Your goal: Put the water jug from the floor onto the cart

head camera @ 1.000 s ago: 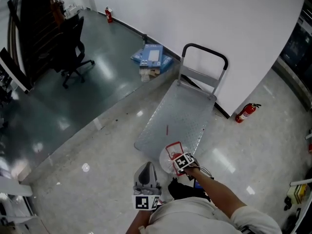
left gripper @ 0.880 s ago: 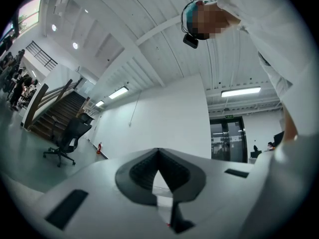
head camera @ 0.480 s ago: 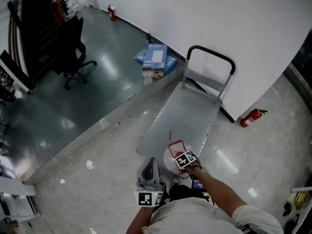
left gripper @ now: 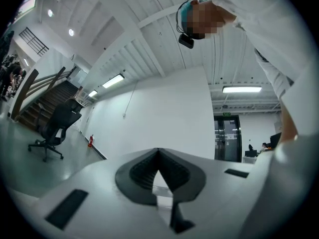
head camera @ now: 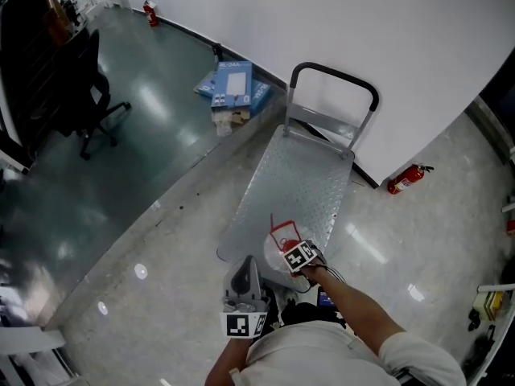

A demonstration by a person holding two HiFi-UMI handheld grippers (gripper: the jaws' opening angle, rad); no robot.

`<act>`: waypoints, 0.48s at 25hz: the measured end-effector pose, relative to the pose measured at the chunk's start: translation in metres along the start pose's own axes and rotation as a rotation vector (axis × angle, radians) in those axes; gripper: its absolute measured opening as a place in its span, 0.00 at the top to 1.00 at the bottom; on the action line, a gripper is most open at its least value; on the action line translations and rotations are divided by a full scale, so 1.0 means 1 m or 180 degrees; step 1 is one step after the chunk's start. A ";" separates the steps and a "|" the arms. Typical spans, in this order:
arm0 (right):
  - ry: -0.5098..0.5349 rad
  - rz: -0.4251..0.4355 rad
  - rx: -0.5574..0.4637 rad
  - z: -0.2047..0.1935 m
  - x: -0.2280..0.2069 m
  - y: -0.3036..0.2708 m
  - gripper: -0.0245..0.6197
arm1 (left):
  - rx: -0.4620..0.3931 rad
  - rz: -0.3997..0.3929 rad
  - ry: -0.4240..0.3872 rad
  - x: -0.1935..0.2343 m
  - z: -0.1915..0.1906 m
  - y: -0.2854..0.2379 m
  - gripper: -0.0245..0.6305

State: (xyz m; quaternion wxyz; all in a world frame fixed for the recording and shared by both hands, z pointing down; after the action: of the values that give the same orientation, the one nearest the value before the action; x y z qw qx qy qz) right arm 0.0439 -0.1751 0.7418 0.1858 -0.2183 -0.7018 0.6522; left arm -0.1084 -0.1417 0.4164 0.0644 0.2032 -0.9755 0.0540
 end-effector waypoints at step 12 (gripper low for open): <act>-0.0248 -0.0060 0.0022 0.079 -0.029 -0.046 0.54 | 0.0196 -0.0179 0.0015 0.052 -0.006 -0.072 0.96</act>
State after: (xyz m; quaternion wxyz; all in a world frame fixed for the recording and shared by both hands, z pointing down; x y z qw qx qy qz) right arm 0.0222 -0.2595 0.7819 0.1653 -0.1855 -0.7083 0.6608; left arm -0.1264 -0.2269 0.4356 0.0619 0.2322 -0.9672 0.0826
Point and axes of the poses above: the fingertips, and each gripper's own axes: y backward along the fingers, x to its left, z out of its top, the point moved 2 cm from there along y, backward along the fingers, and after that the axes turned 11 degrees about x, right-handed, at the moved point
